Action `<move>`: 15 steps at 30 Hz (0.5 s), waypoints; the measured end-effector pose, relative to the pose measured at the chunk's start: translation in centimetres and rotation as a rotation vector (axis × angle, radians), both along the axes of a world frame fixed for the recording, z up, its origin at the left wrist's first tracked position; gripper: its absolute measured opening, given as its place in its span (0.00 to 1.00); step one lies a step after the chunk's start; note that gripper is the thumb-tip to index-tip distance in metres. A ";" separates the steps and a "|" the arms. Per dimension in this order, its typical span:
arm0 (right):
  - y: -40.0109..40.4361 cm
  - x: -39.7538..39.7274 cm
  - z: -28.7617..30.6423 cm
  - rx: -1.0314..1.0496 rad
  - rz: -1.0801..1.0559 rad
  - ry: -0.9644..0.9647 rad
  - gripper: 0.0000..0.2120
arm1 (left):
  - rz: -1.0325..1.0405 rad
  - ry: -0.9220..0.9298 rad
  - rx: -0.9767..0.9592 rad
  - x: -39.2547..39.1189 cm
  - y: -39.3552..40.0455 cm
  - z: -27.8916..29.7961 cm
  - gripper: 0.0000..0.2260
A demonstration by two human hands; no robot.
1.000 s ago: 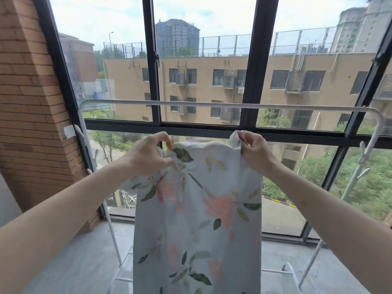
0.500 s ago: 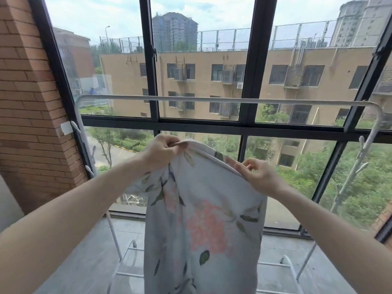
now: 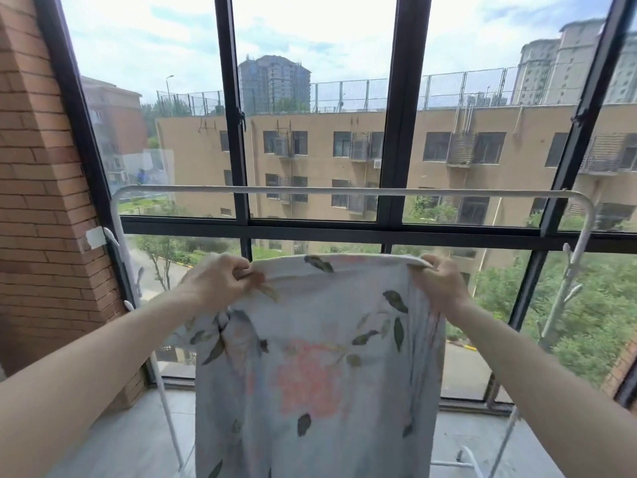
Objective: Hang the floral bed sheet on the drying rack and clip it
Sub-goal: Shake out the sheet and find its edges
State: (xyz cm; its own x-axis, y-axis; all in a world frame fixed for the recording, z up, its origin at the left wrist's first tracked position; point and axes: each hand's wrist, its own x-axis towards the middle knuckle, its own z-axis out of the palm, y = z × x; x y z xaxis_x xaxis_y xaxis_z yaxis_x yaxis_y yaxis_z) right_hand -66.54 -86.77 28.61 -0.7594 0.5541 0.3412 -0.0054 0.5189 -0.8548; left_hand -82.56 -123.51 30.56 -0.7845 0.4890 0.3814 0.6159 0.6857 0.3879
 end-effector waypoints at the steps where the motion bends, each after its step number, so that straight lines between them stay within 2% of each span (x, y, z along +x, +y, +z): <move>1: -0.8 -0.1 3.1 -0.002 0.003 0.132 0.08 | 0.005 -0.020 -0.014 0.1 -0.3 0.2 0.19; 2: -1.9 -0.2 5.8 0.023 0.043 0.213 0.08 | 0.016 -0.026 -0.020 0.3 -0.2 0.7 0.19; 4: -4.1 -0.6 8.2 0.134 0.210 0.173 0.11 | 0.011 -0.011 -0.033 1.6 0.2 2.0 0.16; 7: -6.2 -1.7 8.4 0.218 0.323 -0.004 0.16 | -0.144 -0.019 -0.033 5.2 2.0 3.8 0.36; 9: -7.6 -2.2 8.0 0.141 0.335 0.002 0.14 | -0.238 -0.097 -0.036 7.4 3.7 4.1 0.39; 11: -9.3 -2.3 7.6 0.144 0.349 0.024 0.13 | -0.274 -0.179 -0.037 8.1 5.5 3.3 0.30; 14: -10.5 -1.8 7.1 0.177 0.369 -0.006 0.14 | -0.257 -0.257 0.077 7.4 7.2 2.3 0.06; 15: -10.1 -1.4 6.8 0.161 0.379 -0.023 0.13 | -0.250 -0.288 0.149 7.0 7.2 2.3 0.05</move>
